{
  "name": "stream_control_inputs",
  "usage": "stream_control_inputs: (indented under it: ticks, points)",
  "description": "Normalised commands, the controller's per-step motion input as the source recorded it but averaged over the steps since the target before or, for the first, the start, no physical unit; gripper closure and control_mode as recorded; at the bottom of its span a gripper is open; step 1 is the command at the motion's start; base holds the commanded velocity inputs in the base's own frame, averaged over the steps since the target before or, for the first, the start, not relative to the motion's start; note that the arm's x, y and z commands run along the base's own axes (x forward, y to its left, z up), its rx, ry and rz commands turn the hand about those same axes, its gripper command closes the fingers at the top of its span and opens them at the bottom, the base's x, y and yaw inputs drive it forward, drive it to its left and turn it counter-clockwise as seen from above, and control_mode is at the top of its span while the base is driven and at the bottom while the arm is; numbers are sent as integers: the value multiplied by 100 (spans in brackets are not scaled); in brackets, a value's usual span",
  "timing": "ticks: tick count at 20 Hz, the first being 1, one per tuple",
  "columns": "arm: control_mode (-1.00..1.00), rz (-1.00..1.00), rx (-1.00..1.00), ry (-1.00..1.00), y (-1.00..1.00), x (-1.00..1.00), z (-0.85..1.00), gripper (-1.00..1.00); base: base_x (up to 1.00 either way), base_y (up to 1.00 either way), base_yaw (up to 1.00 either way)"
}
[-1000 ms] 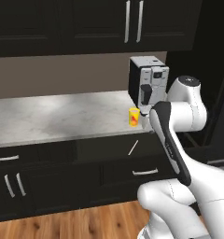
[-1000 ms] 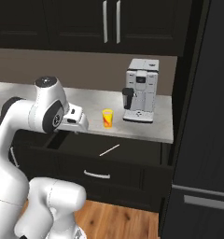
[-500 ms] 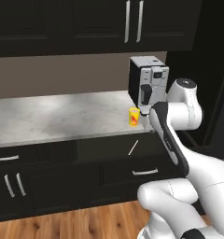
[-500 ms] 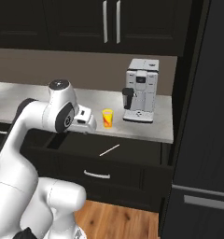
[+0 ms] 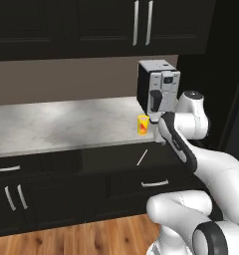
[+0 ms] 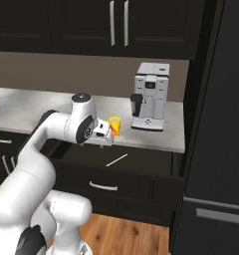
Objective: Pick up the straw from the left drawer and put it inside the smoothie cup.
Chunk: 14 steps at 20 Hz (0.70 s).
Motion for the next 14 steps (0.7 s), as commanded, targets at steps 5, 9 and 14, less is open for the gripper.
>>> stream_control_inputs:
  ticks: [5,9,14]
  points:
    - [-100,0,0,5,0,27,-79,-100,0,0,0]
    - [-100,0,0,3,0,23,-61,-100,0,0,0]
    - [-100,0,0,0,0,16,-30,-100,0,0,0]
